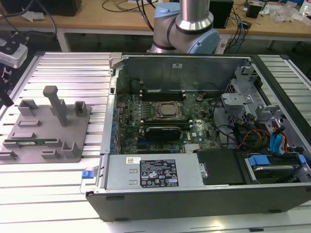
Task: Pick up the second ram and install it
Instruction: 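Pick up the second ram and move it above second insertion slot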
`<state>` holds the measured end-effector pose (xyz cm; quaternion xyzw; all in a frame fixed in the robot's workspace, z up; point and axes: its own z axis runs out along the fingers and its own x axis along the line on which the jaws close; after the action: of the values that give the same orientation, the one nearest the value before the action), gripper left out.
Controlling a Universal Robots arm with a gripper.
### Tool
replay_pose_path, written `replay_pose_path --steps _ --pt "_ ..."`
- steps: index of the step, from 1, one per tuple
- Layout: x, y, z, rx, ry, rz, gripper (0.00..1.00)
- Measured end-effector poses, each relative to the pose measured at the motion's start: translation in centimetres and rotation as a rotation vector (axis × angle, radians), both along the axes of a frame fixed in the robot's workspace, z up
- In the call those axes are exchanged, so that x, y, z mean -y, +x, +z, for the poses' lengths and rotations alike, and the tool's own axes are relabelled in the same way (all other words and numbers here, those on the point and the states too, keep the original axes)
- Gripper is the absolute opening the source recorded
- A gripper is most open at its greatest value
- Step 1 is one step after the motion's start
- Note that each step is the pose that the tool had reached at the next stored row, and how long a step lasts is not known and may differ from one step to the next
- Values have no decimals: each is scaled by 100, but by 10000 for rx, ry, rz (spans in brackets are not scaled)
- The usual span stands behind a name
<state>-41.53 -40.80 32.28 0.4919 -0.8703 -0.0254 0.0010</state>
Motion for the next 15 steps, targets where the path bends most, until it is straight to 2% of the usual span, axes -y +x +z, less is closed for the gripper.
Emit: replay_pose_path --steps 1,3,5,6,7,12,15 --pt "0 0 -1 0 0 185 8" --pt "0 0 -9 -1 -1 1221 8" --pt "0 1 -14 0 0 1646 8" --pt "0 0 -19 -1 0 2109 8" --pt "0 0 -23 0 0 2371 8" --pt "0 0 -44 0 0 3509 8" --pt "0 0 -83 0 0 4676 8"
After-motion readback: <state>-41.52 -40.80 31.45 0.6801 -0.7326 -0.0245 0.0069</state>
